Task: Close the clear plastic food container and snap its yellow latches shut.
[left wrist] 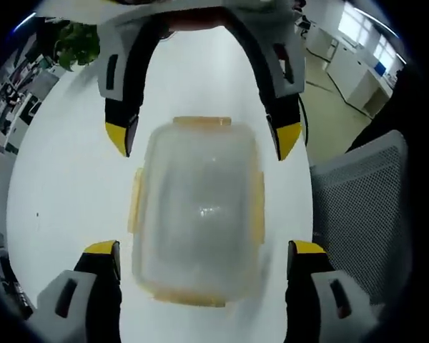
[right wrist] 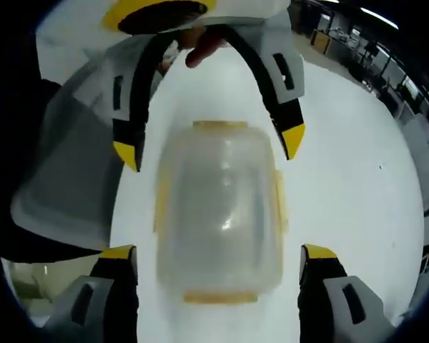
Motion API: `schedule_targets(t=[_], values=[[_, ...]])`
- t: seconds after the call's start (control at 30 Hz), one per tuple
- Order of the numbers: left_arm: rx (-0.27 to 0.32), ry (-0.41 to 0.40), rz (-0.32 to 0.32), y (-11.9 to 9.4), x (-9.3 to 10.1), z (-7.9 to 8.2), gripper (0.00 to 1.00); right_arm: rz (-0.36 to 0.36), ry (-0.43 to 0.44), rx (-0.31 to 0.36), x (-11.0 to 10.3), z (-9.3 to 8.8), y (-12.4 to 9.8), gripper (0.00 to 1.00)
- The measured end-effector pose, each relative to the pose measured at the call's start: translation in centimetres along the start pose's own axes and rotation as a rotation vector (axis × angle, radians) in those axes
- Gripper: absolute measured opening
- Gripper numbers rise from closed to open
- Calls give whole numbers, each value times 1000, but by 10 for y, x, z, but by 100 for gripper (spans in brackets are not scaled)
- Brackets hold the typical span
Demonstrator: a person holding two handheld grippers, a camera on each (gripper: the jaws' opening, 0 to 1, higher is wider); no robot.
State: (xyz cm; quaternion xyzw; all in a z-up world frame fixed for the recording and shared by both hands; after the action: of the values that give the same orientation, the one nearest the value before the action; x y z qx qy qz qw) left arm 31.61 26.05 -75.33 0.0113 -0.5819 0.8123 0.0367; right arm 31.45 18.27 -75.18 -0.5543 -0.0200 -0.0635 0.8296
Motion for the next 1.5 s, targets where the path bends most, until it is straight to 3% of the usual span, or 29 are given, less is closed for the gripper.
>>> schedule_targets(t=[0.23,0.6,0.8,1.5], values=[[-38,21,-16,7,-2,-6,94,-8,-13,-21,-2,-3,3,92],[-44,30,-24,13,-5,-4,90,-8,-3,-36,-4,-8,9,86],[-57,39,-27,17,-7,-6,86,-17,-4,-42,-1,-8,7,76],[-71,43,-18,17,-7,-7,81,-28,24,-21,-3,-7,9,75]])
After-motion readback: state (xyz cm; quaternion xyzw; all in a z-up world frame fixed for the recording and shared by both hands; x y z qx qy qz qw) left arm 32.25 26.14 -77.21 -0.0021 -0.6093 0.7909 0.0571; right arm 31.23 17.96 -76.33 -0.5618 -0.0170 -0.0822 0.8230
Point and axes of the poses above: the point that each gripper's makers call its tool centre point, and the gripper's own axes: y roughly forward along the fingers, x roughly to its right, z roughly out of its top, the point moved 3 cm from there along -y, roughly backward along the fingers, and after that the axes turned 7 degrees about -z, right-handed, at the moved point
